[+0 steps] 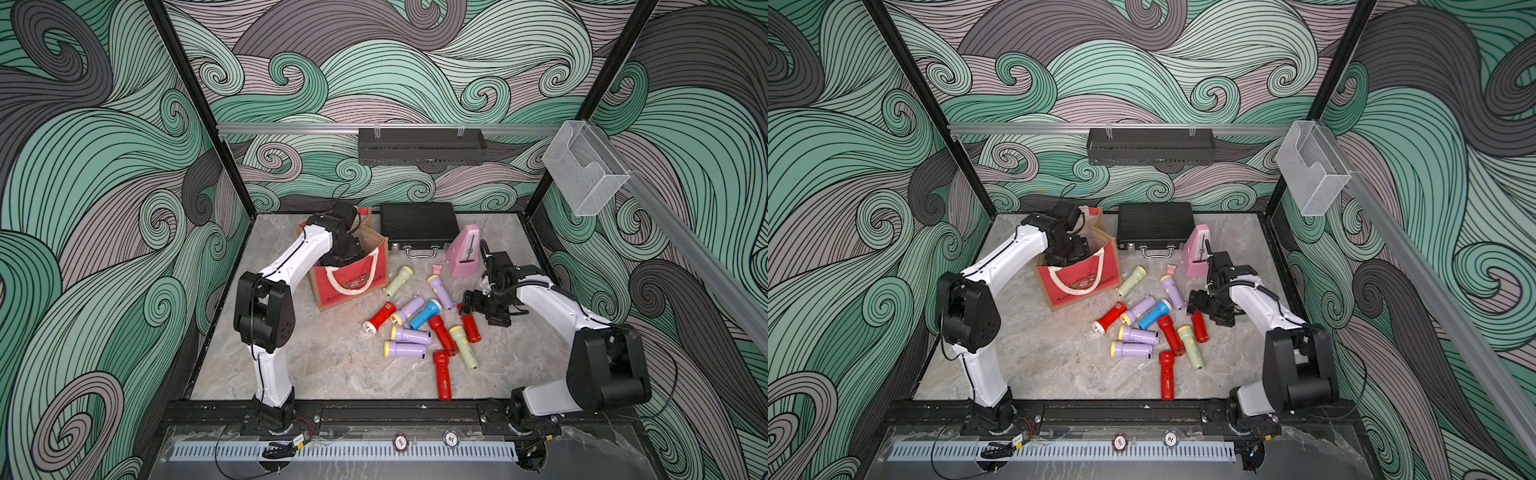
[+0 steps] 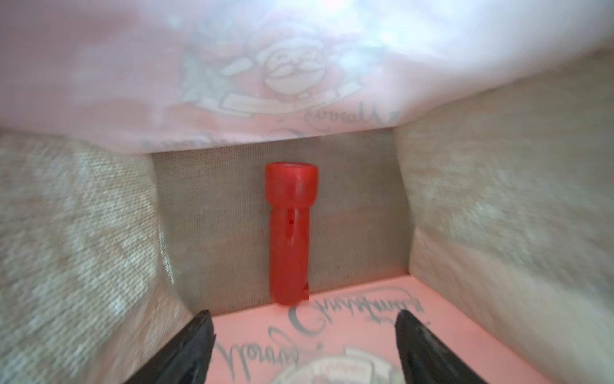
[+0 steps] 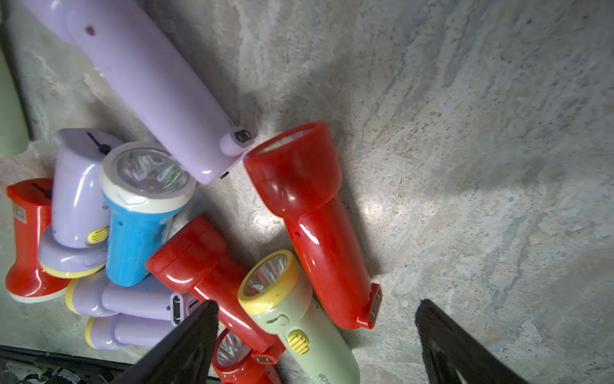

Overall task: Put the flashlights into the tote bags
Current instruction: Place the flashlight in the canvas bag, then pick up the flashlight from the center of the board.

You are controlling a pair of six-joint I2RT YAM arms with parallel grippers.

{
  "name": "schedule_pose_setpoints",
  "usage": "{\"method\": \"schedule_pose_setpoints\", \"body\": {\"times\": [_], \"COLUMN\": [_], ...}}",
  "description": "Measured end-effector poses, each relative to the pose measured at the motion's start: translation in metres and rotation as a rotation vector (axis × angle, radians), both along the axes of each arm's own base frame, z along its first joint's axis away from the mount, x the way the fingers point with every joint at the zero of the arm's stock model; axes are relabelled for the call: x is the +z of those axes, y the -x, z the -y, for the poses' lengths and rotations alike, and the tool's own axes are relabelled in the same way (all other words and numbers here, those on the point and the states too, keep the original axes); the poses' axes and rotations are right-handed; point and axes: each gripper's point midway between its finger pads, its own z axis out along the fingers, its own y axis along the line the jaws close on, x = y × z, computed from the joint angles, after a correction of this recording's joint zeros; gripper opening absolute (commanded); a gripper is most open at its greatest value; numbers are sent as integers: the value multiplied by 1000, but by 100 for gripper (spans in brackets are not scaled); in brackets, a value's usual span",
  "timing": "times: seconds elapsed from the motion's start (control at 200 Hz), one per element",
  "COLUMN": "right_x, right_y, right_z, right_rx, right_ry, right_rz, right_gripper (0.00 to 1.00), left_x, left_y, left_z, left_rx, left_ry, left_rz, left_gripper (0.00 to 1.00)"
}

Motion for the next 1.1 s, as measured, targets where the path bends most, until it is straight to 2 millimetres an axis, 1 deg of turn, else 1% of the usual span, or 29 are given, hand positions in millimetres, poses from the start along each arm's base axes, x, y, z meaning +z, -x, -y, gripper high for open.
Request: {"method": "schedule_pose_setpoints", "body": {"times": [0.215,0.315,0.41,0.6,0.74,0.846,0.926,1.006,1.046,1.101], "right_x": [-21,-30,-36,-39,-43,-47,-49,-51,-52,-52], "right_y": [-7,-9,-9,-12,-16,-16,-17,-18,-18,-19], "right_z": [0,0,1,3,3,3,4,5,5,6], "right_rx": [15,20,22,26,26,27,28,30,30,30], "right_ry": [11,16,23,34,36,39,45,50,54,56], "right_rz": [-35,-50,-66,-59,-53,-63,-64,-63,-63,-62], "right_gripper": [83,81,79,75,72,70,69,67,65,62], "left_x": [38,55,66,82,99,120,145,166,172,176], "left_y": [24,31,38,46,61,79,90,95,95,96], "left_z": [8,15,21,31,43,48,47,49,50,53], "left_rx": [-94,-142,-179,-234,-302,-347,-367,-383,-389,-400], "left_ry": [69,103,136,194,249,294,325,353,364,377], "left_rz": [63,96,115,152,218,319,397,457,475,483], "left_gripper": [97,97,98,98,98,99,99,99,99,98]}}
